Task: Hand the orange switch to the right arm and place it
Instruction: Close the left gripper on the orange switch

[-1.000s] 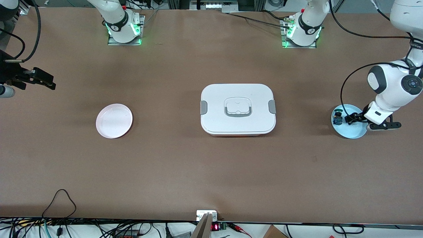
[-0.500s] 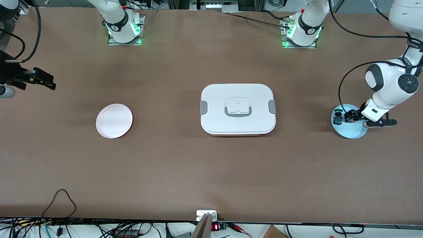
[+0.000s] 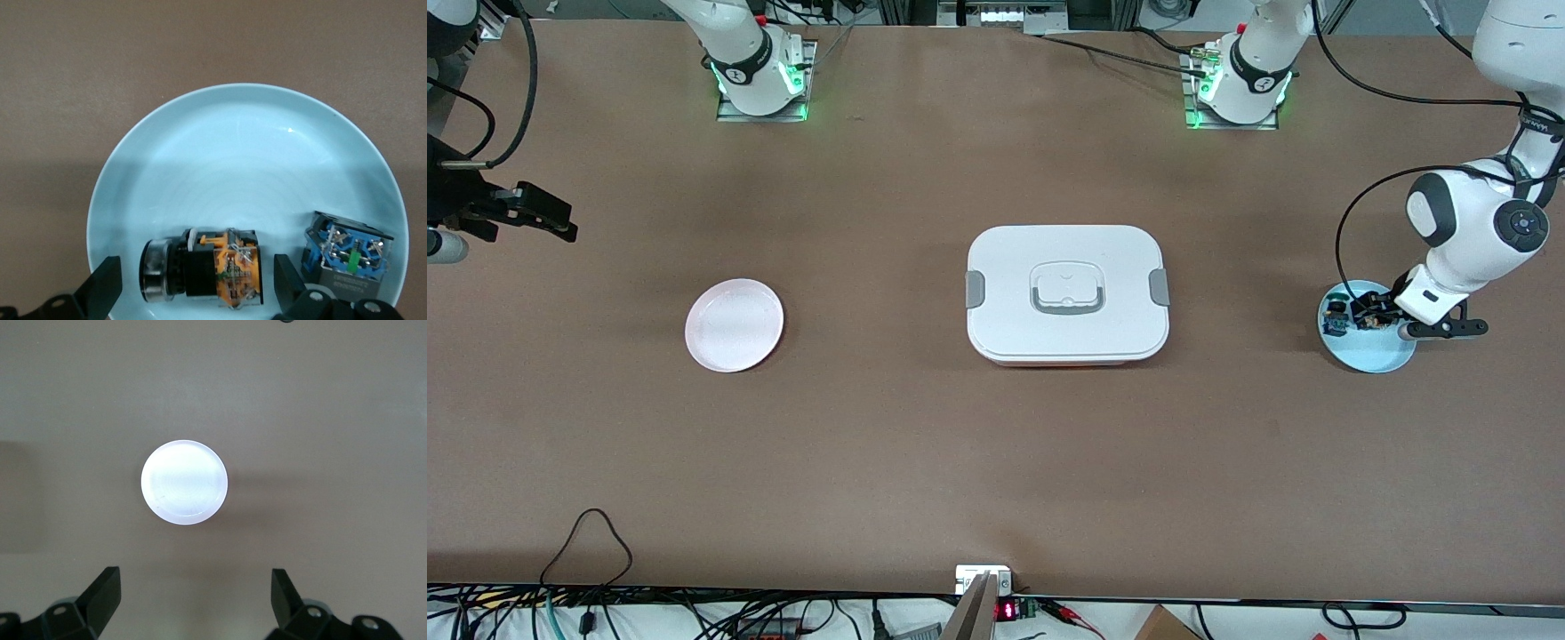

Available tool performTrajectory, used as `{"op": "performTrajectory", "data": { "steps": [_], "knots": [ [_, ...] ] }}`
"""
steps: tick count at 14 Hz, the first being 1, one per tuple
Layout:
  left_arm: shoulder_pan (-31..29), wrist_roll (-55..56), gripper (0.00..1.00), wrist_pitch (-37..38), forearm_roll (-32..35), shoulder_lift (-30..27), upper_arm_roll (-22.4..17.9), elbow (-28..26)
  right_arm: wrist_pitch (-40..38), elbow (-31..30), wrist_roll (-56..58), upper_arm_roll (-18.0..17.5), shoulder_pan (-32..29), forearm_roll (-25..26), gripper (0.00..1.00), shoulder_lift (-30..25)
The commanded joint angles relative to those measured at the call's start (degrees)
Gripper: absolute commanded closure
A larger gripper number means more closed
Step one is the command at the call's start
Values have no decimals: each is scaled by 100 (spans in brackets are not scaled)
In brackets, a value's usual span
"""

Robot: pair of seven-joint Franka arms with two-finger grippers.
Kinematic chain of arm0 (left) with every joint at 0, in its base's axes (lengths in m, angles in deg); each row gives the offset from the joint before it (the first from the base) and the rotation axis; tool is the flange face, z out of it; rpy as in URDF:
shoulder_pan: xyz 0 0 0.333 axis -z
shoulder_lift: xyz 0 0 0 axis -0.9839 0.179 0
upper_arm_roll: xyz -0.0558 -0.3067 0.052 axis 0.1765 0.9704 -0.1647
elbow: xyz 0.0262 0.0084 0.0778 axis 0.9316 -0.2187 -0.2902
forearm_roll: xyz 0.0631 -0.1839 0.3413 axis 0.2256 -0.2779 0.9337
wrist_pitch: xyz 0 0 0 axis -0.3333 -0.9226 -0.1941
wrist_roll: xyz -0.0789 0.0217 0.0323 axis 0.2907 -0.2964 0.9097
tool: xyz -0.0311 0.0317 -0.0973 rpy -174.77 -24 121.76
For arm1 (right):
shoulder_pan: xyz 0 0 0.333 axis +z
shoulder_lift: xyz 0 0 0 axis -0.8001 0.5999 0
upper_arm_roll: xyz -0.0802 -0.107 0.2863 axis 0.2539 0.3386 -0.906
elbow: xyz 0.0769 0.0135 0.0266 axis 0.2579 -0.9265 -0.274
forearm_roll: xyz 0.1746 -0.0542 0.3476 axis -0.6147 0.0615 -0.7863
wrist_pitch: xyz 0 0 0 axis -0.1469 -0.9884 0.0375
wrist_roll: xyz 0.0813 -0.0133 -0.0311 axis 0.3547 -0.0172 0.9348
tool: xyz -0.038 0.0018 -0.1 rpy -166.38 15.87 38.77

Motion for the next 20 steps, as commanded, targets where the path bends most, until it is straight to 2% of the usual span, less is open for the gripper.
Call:
{"op": "performTrajectory", "data": {
  "steps": [1, 4, 5, 6, 8, 10, 12, 14, 16, 18, 20],
  "knots": [
    [-130, -115, 0, -101, 104, 69, 58, 32, -23, 57, -36, -12, -12, -84, 0, 28],
    [-183, -115, 3, -101, 104, 157, 67, 32, -23, 57, -36, -12, -12, -84, 0, 46],
    [-183, -115, 12, -101, 113, 158, 67, 40, -23, 57, -36, -12, -12, -84, 0, 46],
    [-183, -107, 29, -101, 104, 140, 76, 41, -23, 57, -36, -12, -12, -84, 0, 46],
    [-174, -80, 55, -49, 104, 96, 102, 49, -32, 57, -36, -12, -12, -84, 0, 55],
    [-174, -80, 67, -22, 104, 70, 111, 163, -32, 57, -45, -12, -12, -84, 0, 55],
    [-157, -89, 70, 222, 113, 0, 120, 338, -23, 57, -36, -12, -12, -84, 0, 46],
    [-139, -89, 71, 949, 104, -219, 259, 602, -23, 57, -36, -12, -12, -84, 0, 46],
    [-139, -89, 72, 2160, 104, -413, 479, 1162, -32, 57, -36, -12, -12, -84, 0, 46],
    [-147, -106, 72, 3643, 69, -414, 786, 2048, -23, 57, -45, -12, -12, -84, 0, 46],
    [-139, -89, 72, 4807, 16, -405, 1146, 2814, -40, 57, -36, -3, -12, -84, 0, 55]
  ]
}}
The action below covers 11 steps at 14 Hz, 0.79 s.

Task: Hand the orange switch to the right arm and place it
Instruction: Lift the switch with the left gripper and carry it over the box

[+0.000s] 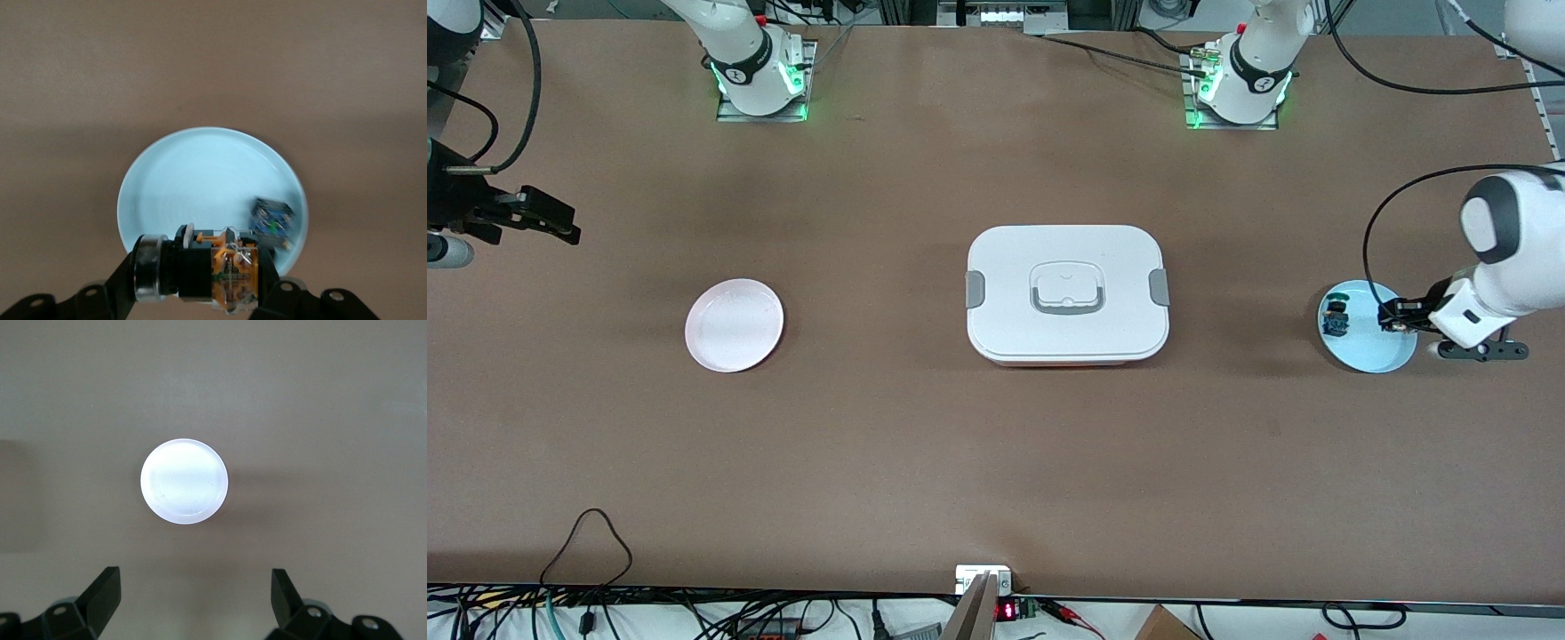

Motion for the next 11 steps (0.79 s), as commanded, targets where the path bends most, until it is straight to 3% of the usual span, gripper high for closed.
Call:
{"op": "performTrajectory", "data": {
  "steps": [1, 6, 11],
  "knots": [
    [-56, -37, 72, 1512, 8, 65, 552, 1140, -41, 57, -36, -11, -12, -83, 0, 5],
    [23, -54, 72, 2921, -1396, 83, 1045, 1987, -23, 57, -54, -29, 5, -83, 0, 5],
    [110, -658, 74, 3731, -3469, 249, 1406, 1936, 56, 57, -28, -38, -3, -83, 0, 40]
  ]
}}
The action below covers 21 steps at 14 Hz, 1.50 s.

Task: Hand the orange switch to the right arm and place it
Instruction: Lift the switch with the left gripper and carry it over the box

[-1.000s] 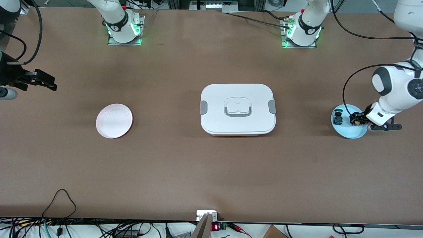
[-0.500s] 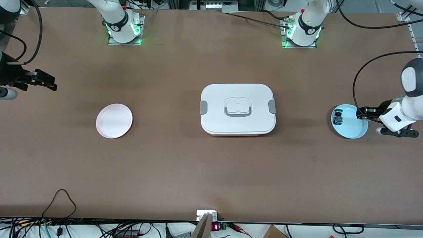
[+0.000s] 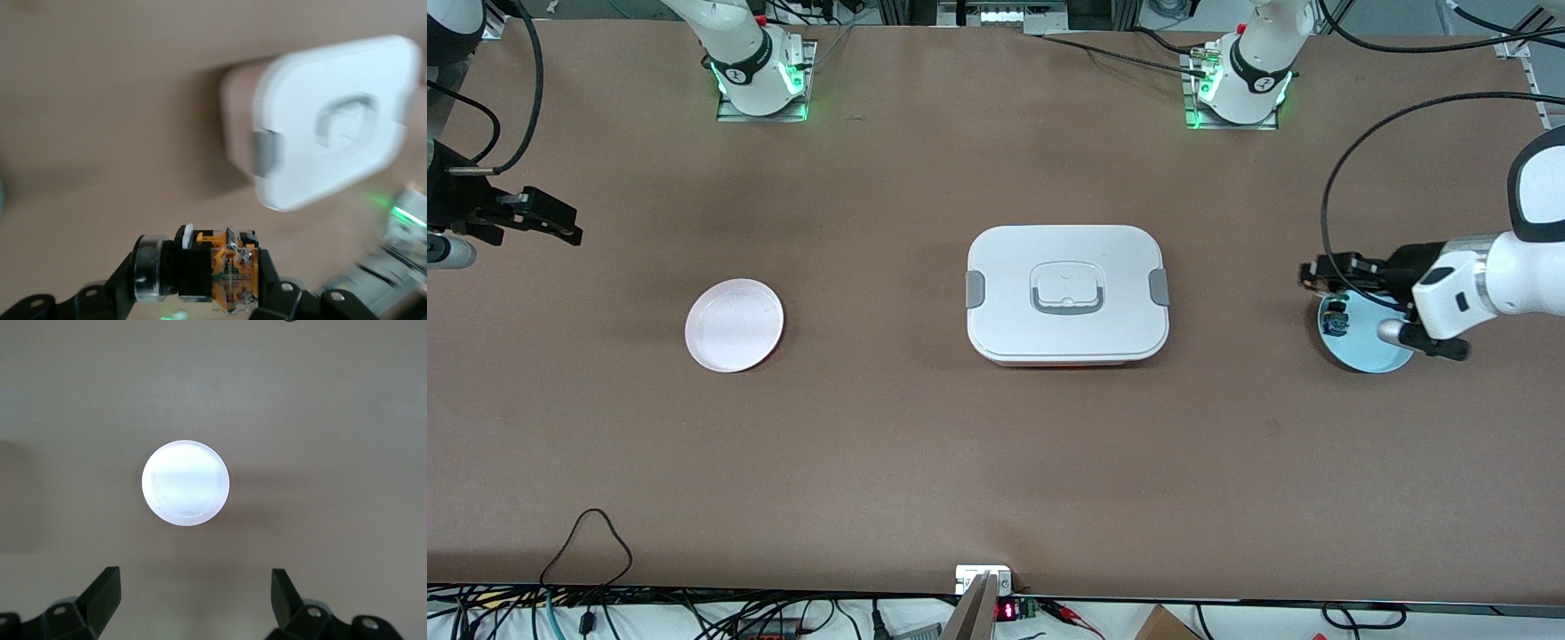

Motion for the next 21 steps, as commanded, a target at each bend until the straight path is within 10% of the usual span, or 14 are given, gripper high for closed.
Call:
{"op": "performTrajectory", "data": {
  "steps": [1, 12, 21],
  "knots": [
    [80, -677, 76, 292, -747, 353, 201, 125, 11, 57, -27, -23, -9, -73, 0, 26],
    [1775, -5286, 76, -2148, -4262, 687, 255, -7, -50, 31, 148, -32, -9, -941, 0, 34],
    [2673, -8581, 79, -3365, -7148, 819, 255, -631, -156, -389, 184, -23, -18, -4524, 0, 456]
  ]
}}
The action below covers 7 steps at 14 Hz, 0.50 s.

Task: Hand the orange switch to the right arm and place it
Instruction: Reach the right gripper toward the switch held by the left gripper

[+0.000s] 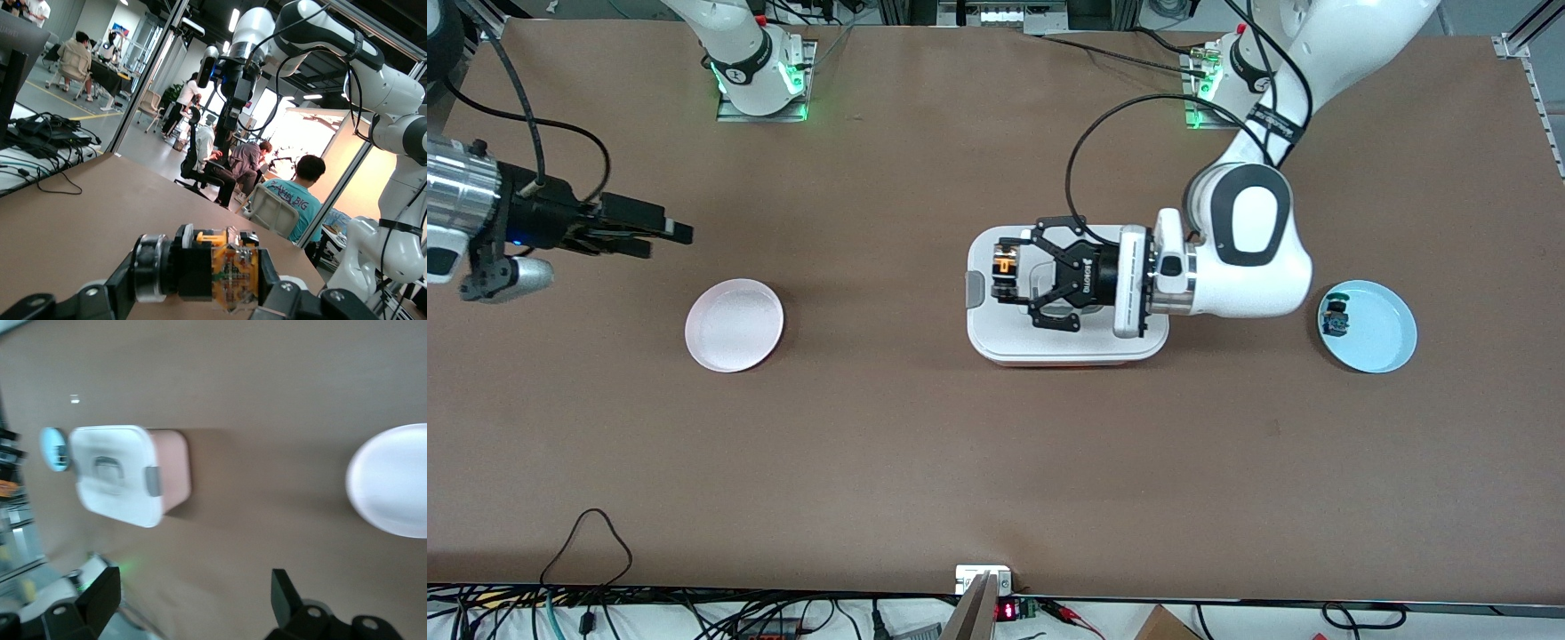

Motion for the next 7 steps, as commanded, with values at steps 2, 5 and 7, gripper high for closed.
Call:
{"op": "performTrajectory", "data": {
  "steps": [2, 5, 7],
  "knots": [
    [88, -300, 79, -70, -232, -17, -40, -51, 53, -645, 78, 7, 13, -1899, 0, -66],
    [97, -300, 79, -70, -232, 9, -31, -51, 211, -1330, 113, -10, 118, -3343, 0, -40],
    [106, -300, 78, -70, -232, 18, -39, -43, 412, -1586, 445, -10, 328, -3855, 0, -5]
  ]
}}
